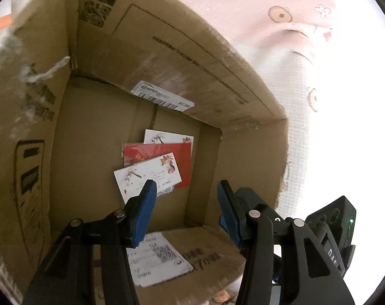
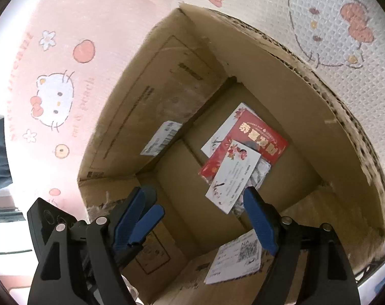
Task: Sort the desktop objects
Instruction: 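Open the left gripper to drop the white card into the box, then withdraw both tools from the box back toward the remaining pile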
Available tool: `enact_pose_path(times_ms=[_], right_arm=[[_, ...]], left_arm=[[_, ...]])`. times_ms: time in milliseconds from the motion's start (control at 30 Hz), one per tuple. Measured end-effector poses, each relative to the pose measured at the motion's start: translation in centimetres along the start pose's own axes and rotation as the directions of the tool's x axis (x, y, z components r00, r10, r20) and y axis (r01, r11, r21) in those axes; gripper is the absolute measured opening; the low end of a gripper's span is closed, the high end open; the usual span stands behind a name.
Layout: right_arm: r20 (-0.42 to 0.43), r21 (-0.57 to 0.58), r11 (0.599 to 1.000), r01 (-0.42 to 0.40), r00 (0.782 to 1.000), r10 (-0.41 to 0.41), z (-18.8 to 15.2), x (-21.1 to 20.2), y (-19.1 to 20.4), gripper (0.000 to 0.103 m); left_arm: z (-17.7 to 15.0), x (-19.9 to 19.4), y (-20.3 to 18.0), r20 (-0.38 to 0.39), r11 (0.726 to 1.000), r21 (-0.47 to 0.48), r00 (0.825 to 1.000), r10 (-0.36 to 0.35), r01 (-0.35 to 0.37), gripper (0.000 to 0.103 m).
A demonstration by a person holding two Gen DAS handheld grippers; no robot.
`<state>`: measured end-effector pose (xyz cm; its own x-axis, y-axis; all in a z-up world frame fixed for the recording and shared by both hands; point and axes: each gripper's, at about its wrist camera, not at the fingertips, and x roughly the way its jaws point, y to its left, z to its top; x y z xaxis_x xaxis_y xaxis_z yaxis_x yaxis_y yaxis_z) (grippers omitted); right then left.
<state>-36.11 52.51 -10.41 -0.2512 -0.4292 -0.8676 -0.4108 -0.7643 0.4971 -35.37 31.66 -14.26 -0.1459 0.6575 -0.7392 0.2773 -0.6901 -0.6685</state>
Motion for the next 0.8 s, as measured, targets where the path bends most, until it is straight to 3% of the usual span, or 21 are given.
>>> enact_pose_path(times_ms=[433,800], right_arm=[[0.036,-0.063,0.998,-0.006,0.999,0.008,-5.6,-2.2,5.4,0.079],[0.079,-0.191,0.981,0.020,0.997,-0.005,-9.4,-1.8,15.8,0.079]], left_arm=[[-2.3,-7.3,2.5,0.070,0.998,-0.020,0.996,-0.059,0.060,0.054],[-0.3,-15.9,7.2,0.214,0.980,-0.105,0.966,-0.143,0.168,0.054]])
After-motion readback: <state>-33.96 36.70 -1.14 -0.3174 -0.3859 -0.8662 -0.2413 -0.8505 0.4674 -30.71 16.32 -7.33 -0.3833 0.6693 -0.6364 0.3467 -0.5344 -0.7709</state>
